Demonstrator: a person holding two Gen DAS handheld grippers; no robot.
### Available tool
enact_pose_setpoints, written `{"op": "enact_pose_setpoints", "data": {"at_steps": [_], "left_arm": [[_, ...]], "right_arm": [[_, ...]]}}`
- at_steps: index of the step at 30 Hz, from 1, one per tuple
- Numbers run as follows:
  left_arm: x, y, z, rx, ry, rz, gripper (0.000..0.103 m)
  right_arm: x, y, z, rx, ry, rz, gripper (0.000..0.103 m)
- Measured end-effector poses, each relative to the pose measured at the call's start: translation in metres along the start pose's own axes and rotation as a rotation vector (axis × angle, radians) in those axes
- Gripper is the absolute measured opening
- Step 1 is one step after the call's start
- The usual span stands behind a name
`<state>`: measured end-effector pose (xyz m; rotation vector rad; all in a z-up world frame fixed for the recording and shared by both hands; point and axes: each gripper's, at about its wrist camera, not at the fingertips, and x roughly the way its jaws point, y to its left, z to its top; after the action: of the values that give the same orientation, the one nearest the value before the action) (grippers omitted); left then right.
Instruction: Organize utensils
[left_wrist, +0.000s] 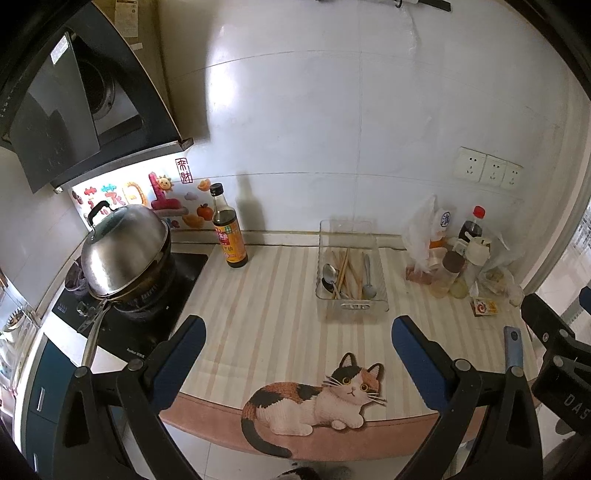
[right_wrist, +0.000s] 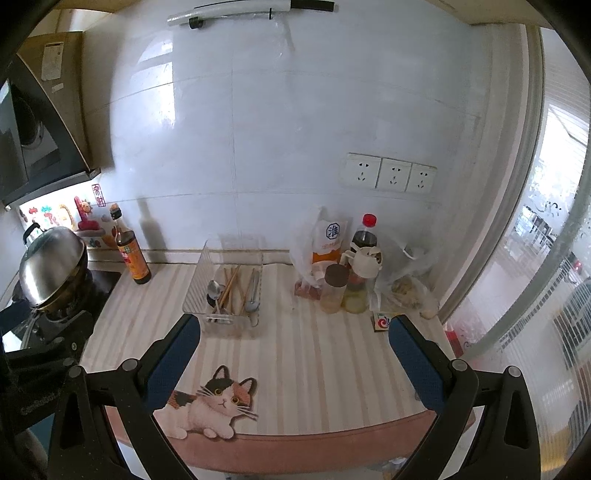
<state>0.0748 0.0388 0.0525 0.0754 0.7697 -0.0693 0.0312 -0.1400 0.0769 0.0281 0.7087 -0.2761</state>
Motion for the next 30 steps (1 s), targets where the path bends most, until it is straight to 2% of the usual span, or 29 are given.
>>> {"op": "enact_pose_setpoints", "data": {"at_steps": [30], "left_arm": [[0.009,0.000,0.010,0.001,-0.002,0.005,0.103]], "right_arm": [[0.016,0.000,0.006,-0.019,0.011,0.007,0.103]]}}
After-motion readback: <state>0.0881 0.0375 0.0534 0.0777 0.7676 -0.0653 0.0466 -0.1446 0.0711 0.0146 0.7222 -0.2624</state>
